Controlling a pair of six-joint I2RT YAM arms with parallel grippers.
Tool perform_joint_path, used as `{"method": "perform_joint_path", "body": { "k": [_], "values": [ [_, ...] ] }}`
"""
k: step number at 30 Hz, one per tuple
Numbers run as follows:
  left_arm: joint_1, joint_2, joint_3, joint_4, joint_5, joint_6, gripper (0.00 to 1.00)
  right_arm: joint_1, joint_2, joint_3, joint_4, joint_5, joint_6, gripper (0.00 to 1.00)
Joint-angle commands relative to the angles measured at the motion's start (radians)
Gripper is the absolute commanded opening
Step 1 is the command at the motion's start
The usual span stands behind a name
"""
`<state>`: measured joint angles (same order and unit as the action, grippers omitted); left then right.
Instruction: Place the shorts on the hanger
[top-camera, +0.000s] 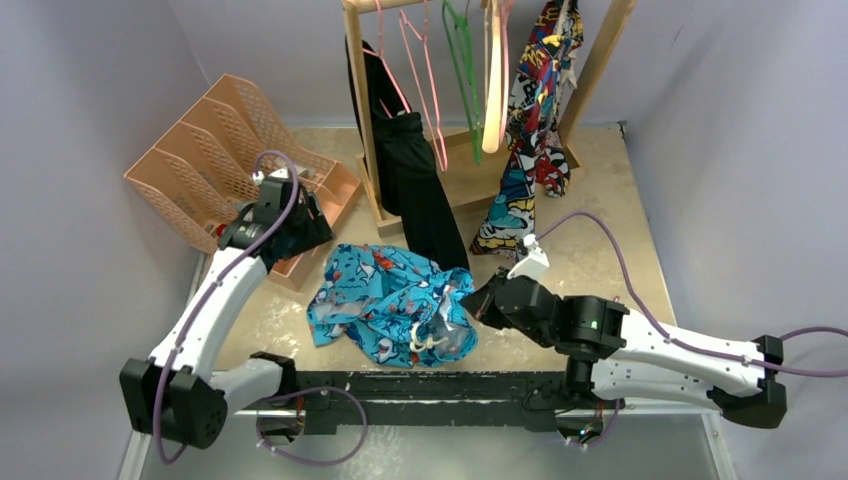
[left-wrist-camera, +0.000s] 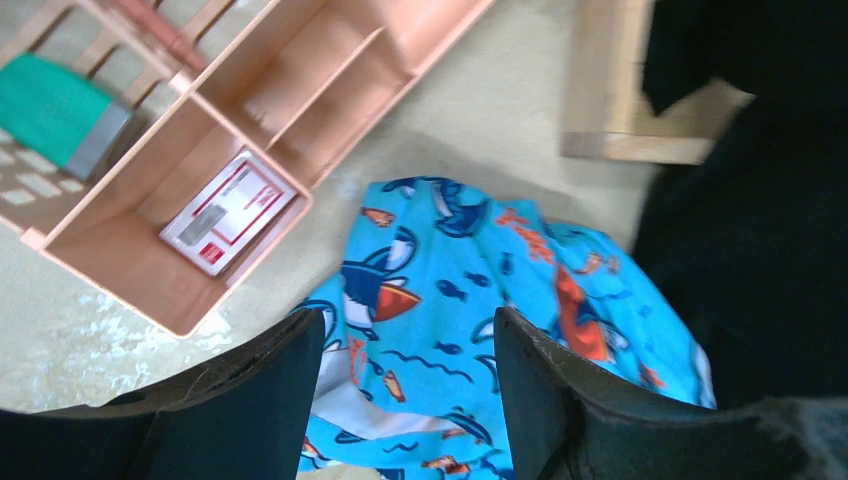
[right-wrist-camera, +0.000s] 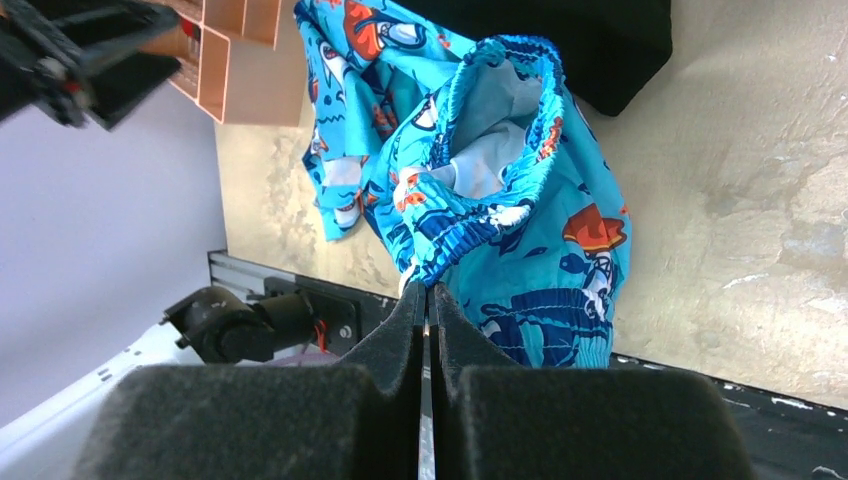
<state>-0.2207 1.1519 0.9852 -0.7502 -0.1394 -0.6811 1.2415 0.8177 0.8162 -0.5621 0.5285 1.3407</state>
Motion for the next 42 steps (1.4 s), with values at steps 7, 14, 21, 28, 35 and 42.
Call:
{"method": "perform_joint_path", "body": {
  "k": [7, 14, 21, 28, 35, 42],
  "values": [
    [-0.044, -0.187, -0.021, 0.269, 0.461, 0.111, 0.63, 0.0, -0.021, -0.042, 0.383, -0.151, -0.448, 0.0],
    [-0.239, -0.181, -0.096, 0.442, 0.535, 0.119, 0.62, 0.0, 0.069, 0.001, 0.463, -0.397, -0.706, 0.0],
    [-0.376, -0.138, -0.168, 0.6, 0.55, 0.12, 0.62, 0.0, 0.109, -0.016, 0.247, -0.412, -0.624, 0.0],
    [-0.463, -0.039, -0.171, 0.626, 0.501, 0.18, 0.62, -0.001, 0.039, -0.045, 0.278, -0.387, -0.618, 0.0],
    [-0.519, 0.031, -0.194, 0.759, 0.512, 0.204, 0.62, -0.001, 0.058, -0.048, 0.29, -0.401, -0.623, 0.0],
    [-0.533, 0.066, -0.22, 0.721, 0.489, 0.271, 0.61, -0.001, 0.049, -0.053, 0.298, -0.404, -0.602, 0.0]
  ]
}}
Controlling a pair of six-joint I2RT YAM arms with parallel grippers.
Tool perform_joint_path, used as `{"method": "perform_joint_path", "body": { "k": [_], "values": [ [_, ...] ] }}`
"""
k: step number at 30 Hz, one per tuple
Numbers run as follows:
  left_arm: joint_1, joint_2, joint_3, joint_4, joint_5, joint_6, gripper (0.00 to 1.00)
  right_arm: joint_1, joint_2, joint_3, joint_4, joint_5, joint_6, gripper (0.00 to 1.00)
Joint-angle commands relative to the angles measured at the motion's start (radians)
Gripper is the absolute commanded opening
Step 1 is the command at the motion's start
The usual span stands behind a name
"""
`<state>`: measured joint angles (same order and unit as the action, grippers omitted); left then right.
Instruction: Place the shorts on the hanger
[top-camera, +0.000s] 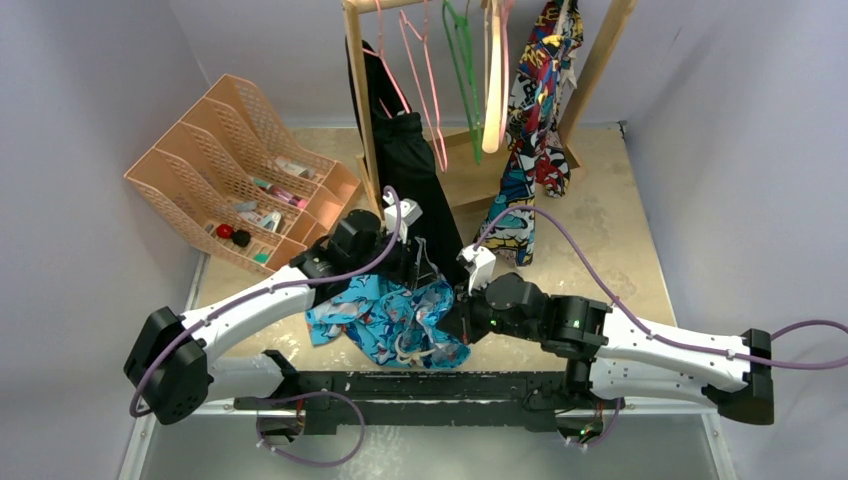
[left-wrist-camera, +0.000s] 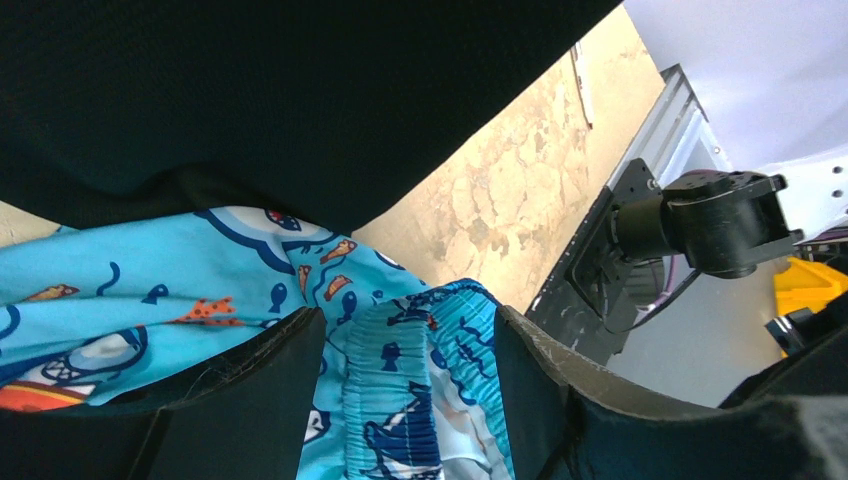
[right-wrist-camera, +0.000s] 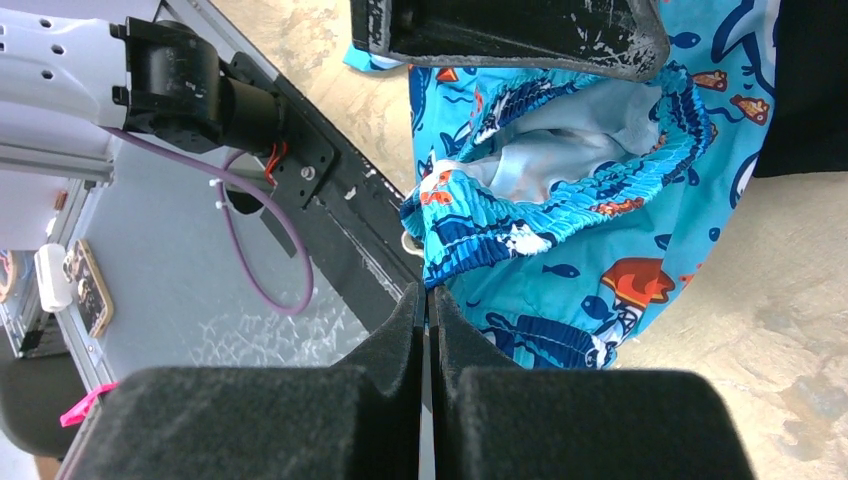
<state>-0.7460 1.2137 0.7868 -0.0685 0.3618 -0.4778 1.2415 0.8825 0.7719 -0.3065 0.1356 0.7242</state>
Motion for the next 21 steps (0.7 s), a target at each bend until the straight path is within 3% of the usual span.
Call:
{"method": "perform_joint_path", "body": {
  "k": [1, 12, 17, 19, 21],
  "values": [
    [-0.007, 0.003, -0.03, 0.031, -0.015, 0.079, 0.61, -0.001, -0.018, -0.01, 0.042, -0.011, 0.016, 0.0],
    [-0.049, 0.039, -0.058, 0.049, -0.006, 0.141, 0.6, -0.001, -0.004, 0.003, 0.036, -0.001, 0.018, 0.0],
    [-0.076, 0.063, -0.033, 0.007, -0.083, 0.183, 0.58, -0.001, -0.01, 0.003, 0.033, 0.001, 0.022, 0.0],
    [-0.076, 0.059, -0.025, 0.011, -0.109, 0.186, 0.53, -0.001, -0.018, -0.002, 0.031, 0.003, 0.027, 0.0],
    [-0.077, 0.041, -0.016, 0.007, -0.147, 0.189, 0.34, -0.001, -0.024, -0.009, 0.024, 0.008, 0.035, 0.0]
  ]
}}
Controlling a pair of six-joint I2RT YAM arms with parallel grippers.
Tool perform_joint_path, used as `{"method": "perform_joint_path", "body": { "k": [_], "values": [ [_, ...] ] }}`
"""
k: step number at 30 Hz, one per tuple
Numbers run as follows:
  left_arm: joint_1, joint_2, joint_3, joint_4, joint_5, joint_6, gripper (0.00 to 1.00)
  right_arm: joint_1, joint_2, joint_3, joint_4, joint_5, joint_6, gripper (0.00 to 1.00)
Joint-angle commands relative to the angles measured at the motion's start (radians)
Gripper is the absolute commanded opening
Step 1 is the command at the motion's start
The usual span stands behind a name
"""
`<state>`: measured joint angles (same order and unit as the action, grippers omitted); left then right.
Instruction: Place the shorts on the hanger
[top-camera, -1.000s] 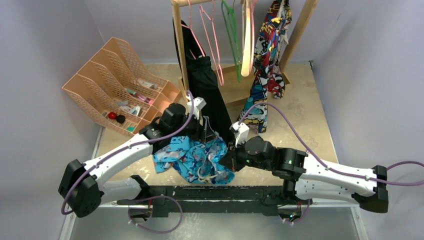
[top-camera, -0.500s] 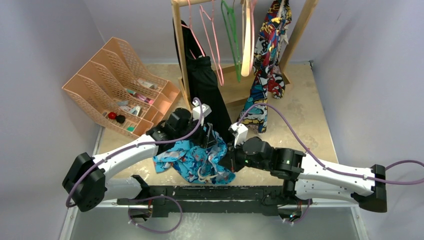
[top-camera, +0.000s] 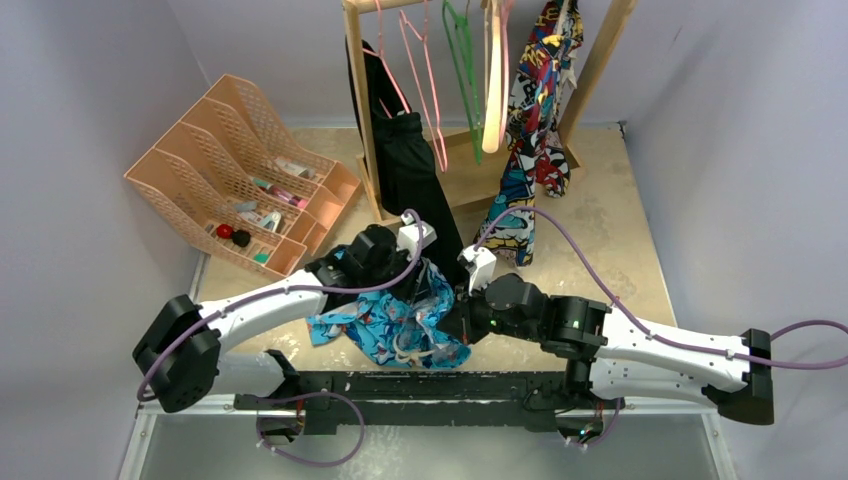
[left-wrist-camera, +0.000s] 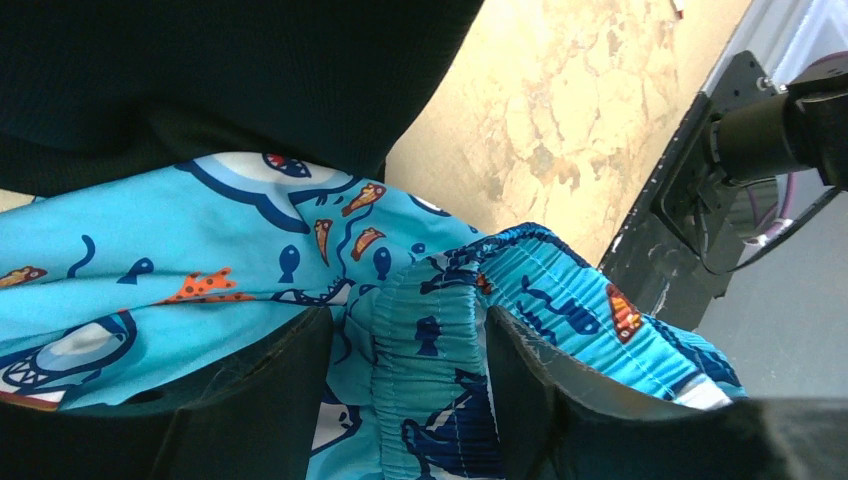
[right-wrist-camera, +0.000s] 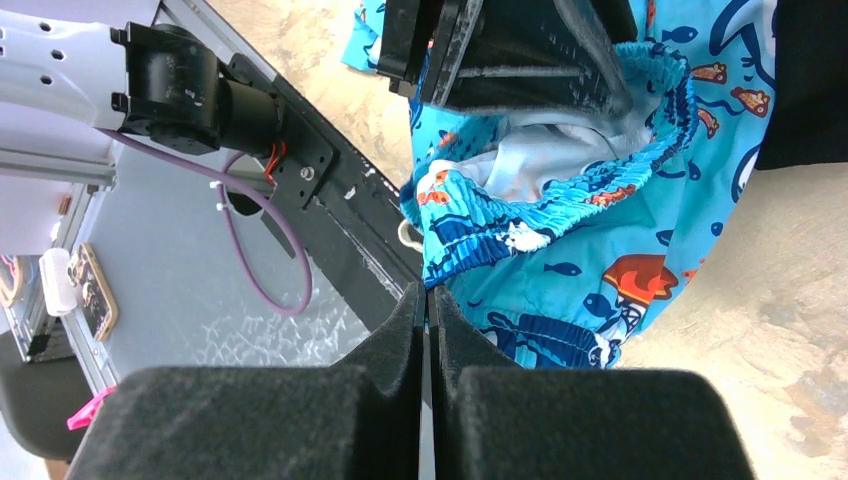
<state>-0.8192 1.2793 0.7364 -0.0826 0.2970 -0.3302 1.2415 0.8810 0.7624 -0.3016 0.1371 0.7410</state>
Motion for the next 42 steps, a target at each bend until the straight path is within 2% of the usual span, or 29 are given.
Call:
{"method": "perform_joint_path", "body": {
  "k": [1, 4, 7, 14, 18, 19, 23, 28, 31, 36, 42],
  "values": [
    [-0.003, -0.04, 0.045, 0.011, -0.114, 0.039, 0.22, -0.001, -0.025, 0.0, 0.008, 0.014, 0.026, 0.0],
    [-0.003, -0.1, 0.076, -0.065, -0.261, 0.023, 0.07, -0.001, -0.034, 0.013, -0.044, 0.057, 0.057, 0.0],
    [-0.003, -0.182, 0.096, -0.144, -0.435, -0.03, 0.0, -0.001, -0.028, 0.042, -0.107, 0.143, 0.083, 0.0],
    [-0.003, -0.353, 0.114, -0.304, -0.753, -0.239, 0.0, -0.028, 0.079, 0.134, -0.168, 0.345, 0.092, 0.0],
    [-0.003, -0.388, 0.131, -0.422, -0.894, -0.394, 0.0, -0.151, 0.139, 0.15, -0.076, 0.298, 0.001, 0.0],
    [-0.003, -0.389, 0.136, -0.446, -0.913, -0.421, 0.0, -0.182, 0.151, 0.146, -0.051, 0.271, -0.008, 0.03],
    [-0.003, -0.39, 0.138, -0.492, -0.96, -0.487, 0.0, -0.207, 0.188, 0.172, -0.083, 0.23, 0.073, 0.29],
    [-0.002, -0.379, 0.13, -0.498, -0.978, -0.518, 0.0, -0.207, 0.168, 0.195, -0.254, 0.271, 0.301, 0.45],
    [-0.002, -0.373, 0.132, -0.495, -0.99, -0.521, 0.0, -0.206, 0.109, 0.129, -0.243, 0.218, 0.363, 0.48],
    [-0.002, -0.376, 0.138, -0.482, -0.971, -0.511, 0.0, -0.206, 0.012, -0.023, -0.084, 0.17, 0.389, 0.51],
    [-0.002, -0.4, 0.126, -0.461, -0.929, -0.503, 0.0, -0.205, 0.057, -0.135, 0.093, 0.135, 0.391, 0.51]
  ]
}}
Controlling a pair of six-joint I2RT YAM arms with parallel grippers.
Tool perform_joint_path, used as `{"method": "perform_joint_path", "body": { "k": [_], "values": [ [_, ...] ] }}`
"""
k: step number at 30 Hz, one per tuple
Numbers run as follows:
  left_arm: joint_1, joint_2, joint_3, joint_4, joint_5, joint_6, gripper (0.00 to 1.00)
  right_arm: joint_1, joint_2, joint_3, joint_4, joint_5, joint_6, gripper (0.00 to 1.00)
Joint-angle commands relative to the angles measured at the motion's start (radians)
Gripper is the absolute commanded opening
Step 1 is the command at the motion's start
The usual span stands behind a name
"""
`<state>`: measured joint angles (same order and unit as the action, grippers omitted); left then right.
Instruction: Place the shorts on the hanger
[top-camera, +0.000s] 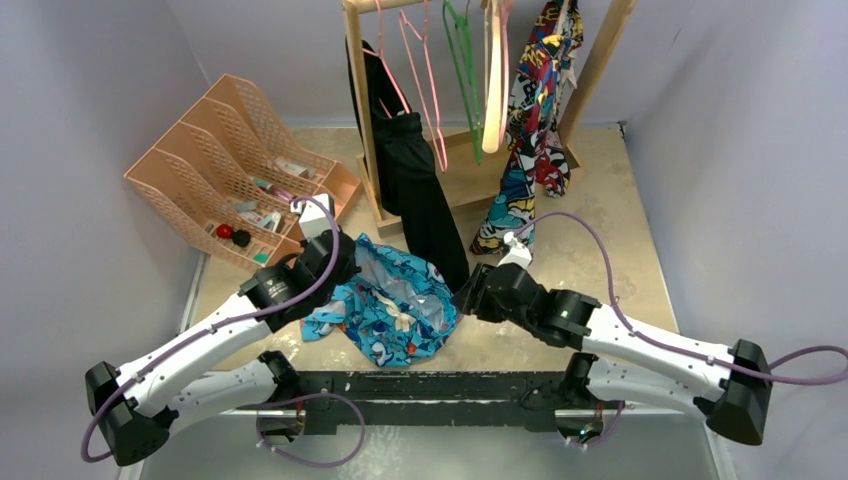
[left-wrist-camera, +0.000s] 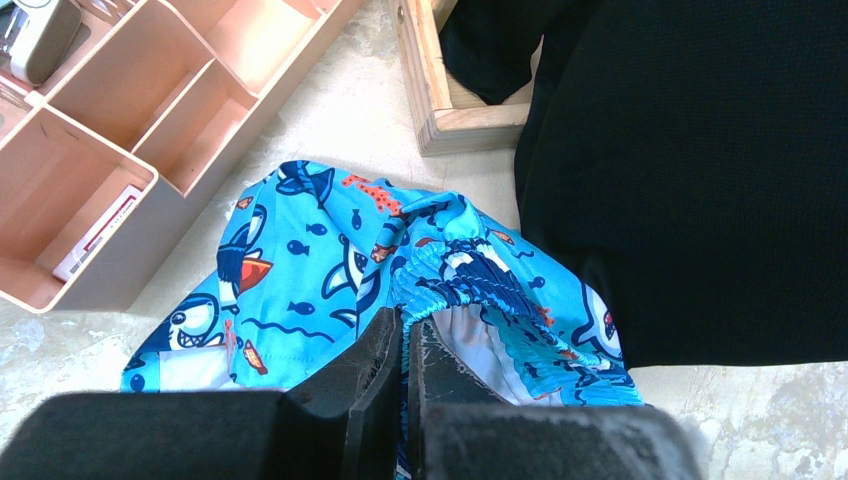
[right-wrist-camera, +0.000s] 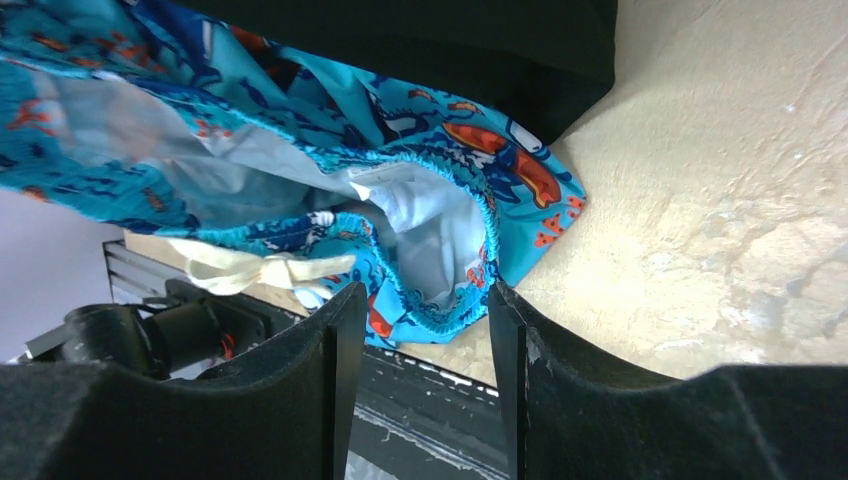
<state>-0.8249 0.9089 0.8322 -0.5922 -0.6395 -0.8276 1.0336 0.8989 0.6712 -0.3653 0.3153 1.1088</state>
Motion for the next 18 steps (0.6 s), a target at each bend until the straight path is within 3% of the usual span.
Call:
{"method": "perform_joint_path", "body": {
  "k": [1, 11, 15, 18],
  "values": [
    [0.004, -0.035, 0.029, 0.049, 0.011, -0.004, 0.0, 0.003, 0.059, -0.054, 0.18, -0.065, 0.004, 0.51],
    [0.003, -0.038, 0.029, 0.053, 0.036, 0.001, 0.0, 0.0, 0.204, -0.153, 0.396, -0.035, -0.071, 0.46],
    [0.003, -0.046, 0.03, 0.057, 0.041, 0.001, 0.0, -0.001, 0.252, -0.157, 0.39, 0.028, -0.079, 0.44],
    [0.003, -0.053, 0.03, 0.055, 0.046, -0.001, 0.0, -0.011, 0.258, -0.16, 0.417, 0.028, -0.112, 0.37]
  ]
}}
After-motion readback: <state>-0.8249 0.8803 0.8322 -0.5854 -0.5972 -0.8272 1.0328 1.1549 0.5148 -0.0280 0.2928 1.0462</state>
